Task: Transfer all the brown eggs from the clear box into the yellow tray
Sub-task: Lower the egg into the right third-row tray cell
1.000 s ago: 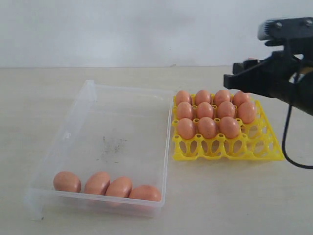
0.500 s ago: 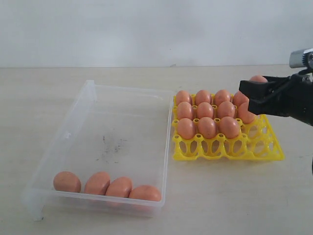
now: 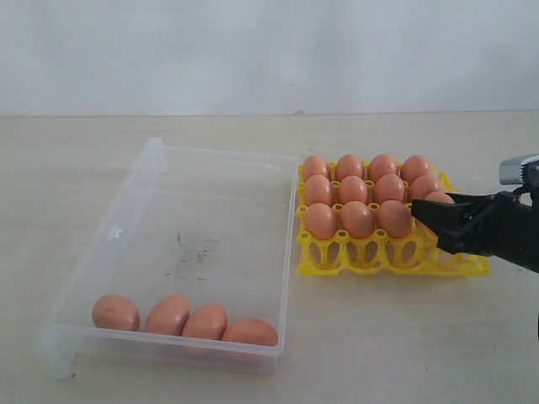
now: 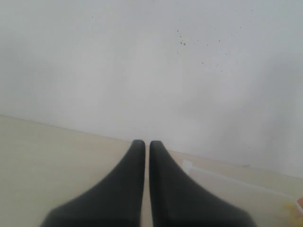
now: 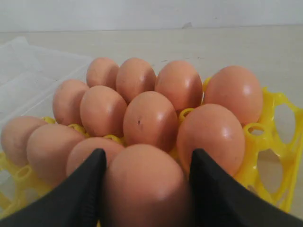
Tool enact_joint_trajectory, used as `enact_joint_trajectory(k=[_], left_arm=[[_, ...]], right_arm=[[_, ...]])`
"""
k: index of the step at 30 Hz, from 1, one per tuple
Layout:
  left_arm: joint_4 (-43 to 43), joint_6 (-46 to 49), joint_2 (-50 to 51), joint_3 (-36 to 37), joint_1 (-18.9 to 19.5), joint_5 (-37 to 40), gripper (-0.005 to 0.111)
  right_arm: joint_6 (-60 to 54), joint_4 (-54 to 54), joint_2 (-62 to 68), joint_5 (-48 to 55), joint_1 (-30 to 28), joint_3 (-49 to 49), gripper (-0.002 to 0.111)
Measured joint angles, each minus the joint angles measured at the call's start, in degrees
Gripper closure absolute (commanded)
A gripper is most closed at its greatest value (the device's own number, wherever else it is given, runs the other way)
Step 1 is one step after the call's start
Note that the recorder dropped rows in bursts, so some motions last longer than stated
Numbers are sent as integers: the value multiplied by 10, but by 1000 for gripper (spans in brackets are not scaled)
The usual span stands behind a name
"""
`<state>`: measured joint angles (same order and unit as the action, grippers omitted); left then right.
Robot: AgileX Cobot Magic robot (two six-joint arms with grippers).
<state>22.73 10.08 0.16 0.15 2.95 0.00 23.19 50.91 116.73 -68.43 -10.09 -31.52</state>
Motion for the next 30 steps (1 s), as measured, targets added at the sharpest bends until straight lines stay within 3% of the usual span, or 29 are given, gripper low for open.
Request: enact_joint_trajectory(k=[30], left_arm=[[0, 0, 0, 0, 0, 0, 103]], right_arm=[[-21, -11, 20, -4, 0, -30, 108]])
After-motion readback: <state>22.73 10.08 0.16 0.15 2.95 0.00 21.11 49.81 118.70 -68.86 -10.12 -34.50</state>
